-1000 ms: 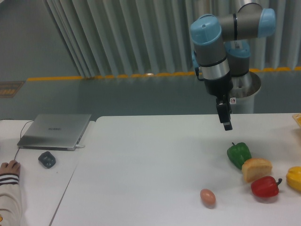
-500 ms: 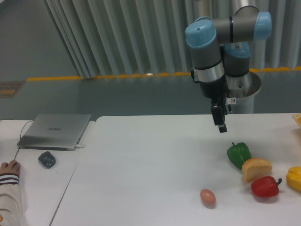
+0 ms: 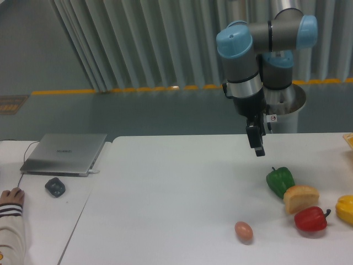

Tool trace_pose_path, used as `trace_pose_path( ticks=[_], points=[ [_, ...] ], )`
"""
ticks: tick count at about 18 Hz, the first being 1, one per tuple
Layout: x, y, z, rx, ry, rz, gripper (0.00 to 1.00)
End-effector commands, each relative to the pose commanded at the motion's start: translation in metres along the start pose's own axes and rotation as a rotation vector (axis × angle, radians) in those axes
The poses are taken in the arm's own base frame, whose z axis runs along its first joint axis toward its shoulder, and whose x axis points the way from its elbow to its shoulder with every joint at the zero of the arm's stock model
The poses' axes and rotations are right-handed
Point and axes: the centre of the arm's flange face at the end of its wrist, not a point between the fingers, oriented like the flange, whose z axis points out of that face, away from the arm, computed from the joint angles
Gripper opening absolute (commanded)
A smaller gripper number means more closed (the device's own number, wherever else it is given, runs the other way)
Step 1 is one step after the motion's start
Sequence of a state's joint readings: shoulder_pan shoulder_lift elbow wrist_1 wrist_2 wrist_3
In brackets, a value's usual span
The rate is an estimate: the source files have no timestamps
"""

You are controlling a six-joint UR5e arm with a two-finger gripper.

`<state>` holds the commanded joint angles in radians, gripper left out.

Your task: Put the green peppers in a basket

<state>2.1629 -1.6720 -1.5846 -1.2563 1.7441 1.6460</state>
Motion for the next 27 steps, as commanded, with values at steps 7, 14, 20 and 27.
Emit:
trace_pose_path(
  ticks=[7,14,20,27],
  points=[
    [-0.0012,-0.0004,0.0036,-0.001,0.006,0.001,1.00],
    [0.0010,-0.0018,0.0077,-0.003,0.015,-0.023,1.00],
    [0.0006,-0.0020,0.0054,0.002,0.010,-0.023,1.00],
    [0.0043,0.0027,0.0072,-0.009,0.020,-0.029,1.00]
  ],
)
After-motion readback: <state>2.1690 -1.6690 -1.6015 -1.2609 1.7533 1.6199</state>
